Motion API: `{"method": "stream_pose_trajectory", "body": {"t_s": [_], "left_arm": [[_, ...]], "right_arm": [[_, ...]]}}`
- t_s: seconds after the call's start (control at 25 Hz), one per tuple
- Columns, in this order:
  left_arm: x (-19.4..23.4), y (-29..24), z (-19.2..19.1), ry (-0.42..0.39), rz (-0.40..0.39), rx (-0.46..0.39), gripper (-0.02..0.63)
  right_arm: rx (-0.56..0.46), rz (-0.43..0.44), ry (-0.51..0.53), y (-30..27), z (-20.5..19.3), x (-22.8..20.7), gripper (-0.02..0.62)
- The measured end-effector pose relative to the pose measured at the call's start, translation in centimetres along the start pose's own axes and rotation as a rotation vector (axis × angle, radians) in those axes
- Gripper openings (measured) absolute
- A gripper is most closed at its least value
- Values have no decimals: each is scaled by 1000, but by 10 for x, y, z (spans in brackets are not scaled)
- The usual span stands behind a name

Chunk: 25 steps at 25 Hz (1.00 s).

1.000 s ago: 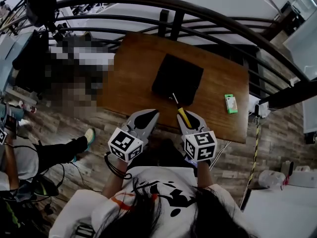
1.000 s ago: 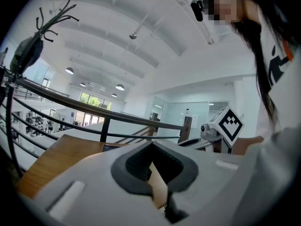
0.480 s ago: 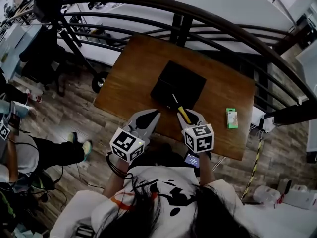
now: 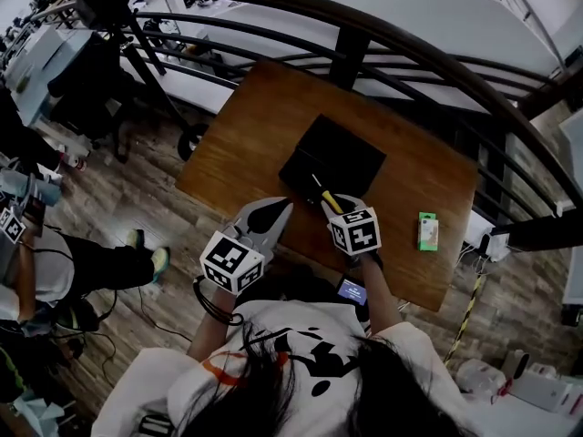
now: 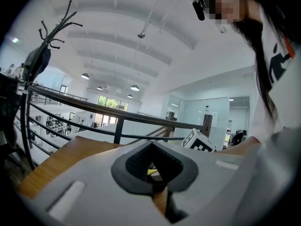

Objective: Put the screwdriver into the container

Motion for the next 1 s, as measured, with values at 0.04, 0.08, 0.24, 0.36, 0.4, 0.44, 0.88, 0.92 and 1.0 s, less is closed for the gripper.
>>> {"method": "stream_pose_trajectory", "body": {"t_s": [0.04, 0.08, 0.24, 0.36, 0.4, 0.44, 0.88, 0.92, 1.0], "left_arm": [[0, -1, -1, 1, 5, 1, 2], [1, -3, -2, 2, 10, 2, 2], [-1, -8, -3, 5, 20, 7, 2], [-4, -12, -4, 4, 21, 15, 2], [-4, -12, -5, 5, 23, 16, 2], [-4, -13, -5, 6, 25, 18, 2], [-3, -11, -11, 0, 35, 50, 2], [-3, -10, -12, -1, 38, 53, 2], [-3, -9, -14, 0, 41, 59, 2]], "right_arm": [[15, 7, 8, -7, 1, -2, 107], [29, 12, 17, -14, 2, -4, 107], [91, 9, 35, -42, 5, -15, 107], [128, -3, 25, -57, 3, -24, 107], [136, -11, 22, -61, 3, -27, 107], [143, -22, 19, -64, 3, -29, 107], [222, -66, 30, -92, -3, -47, 107], [225, -69, 32, -94, -3, -48, 107], [229, -78, 34, -97, -4, -50, 107]]}}
Point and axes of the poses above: the fingertips, and each gripper's own axes: y backward along the fingers, x to its left, z out of its top, the point moved 3 cm from there along y, backward along the fingers, and after that the axes turned 14 degrees about -y, right-handed, at the moved point
